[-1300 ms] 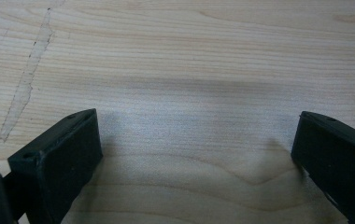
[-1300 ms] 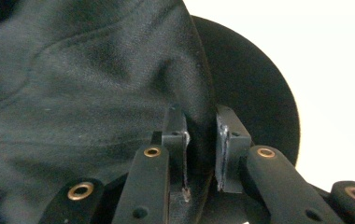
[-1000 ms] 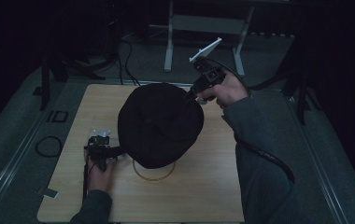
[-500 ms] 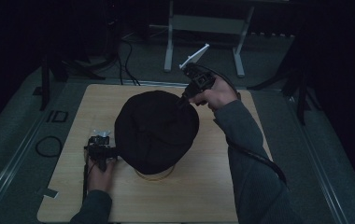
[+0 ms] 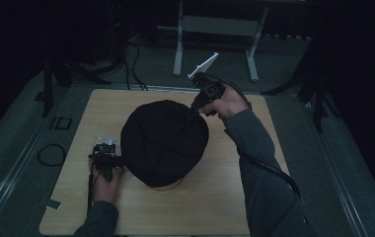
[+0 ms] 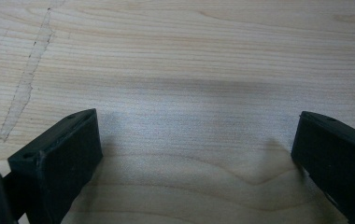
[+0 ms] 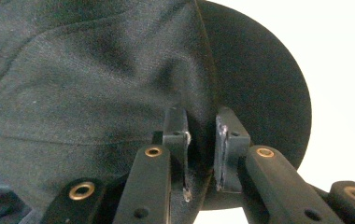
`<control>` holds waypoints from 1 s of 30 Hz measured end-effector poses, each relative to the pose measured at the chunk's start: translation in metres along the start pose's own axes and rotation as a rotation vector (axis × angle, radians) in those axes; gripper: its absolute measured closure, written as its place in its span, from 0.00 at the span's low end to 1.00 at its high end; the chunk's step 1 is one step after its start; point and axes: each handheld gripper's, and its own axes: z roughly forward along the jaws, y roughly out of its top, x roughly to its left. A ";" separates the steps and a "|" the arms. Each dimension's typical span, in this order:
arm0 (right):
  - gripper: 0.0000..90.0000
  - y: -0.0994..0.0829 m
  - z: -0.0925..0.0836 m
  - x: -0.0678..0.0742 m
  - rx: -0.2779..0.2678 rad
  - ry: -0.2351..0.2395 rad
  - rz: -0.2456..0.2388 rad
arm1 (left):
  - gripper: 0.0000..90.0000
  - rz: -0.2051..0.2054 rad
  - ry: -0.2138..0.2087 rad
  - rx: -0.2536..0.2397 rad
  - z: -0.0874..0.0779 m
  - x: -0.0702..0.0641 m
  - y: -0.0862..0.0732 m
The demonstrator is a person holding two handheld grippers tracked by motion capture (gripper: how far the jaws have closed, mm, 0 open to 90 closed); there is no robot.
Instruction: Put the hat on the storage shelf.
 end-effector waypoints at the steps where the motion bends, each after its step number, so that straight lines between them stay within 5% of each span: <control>1: 0.86 0.000 0.002 -0.001 0.002 0.002 0.001 | 0.01 0.000 0.000 0.000 0.000 0.000 0.000; 16: 0.81 0.000 0.014 -0.006 0.012 0.008 0.007 | 0.01 0.001 -0.001 0.001 0.000 0.000 0.000; 26: 0.72 0.000 0.021 -0.001 0.063 -0.067 -0.041 | 0.01 0.000 -0.001 0.001 0.000 0.000 0.000; 30: 0.69 -0.001 0.015 0.001 0.044 -0.079 -0.053 | 0.01 0.000 -0.001 0.001 0.000 0.000 0.000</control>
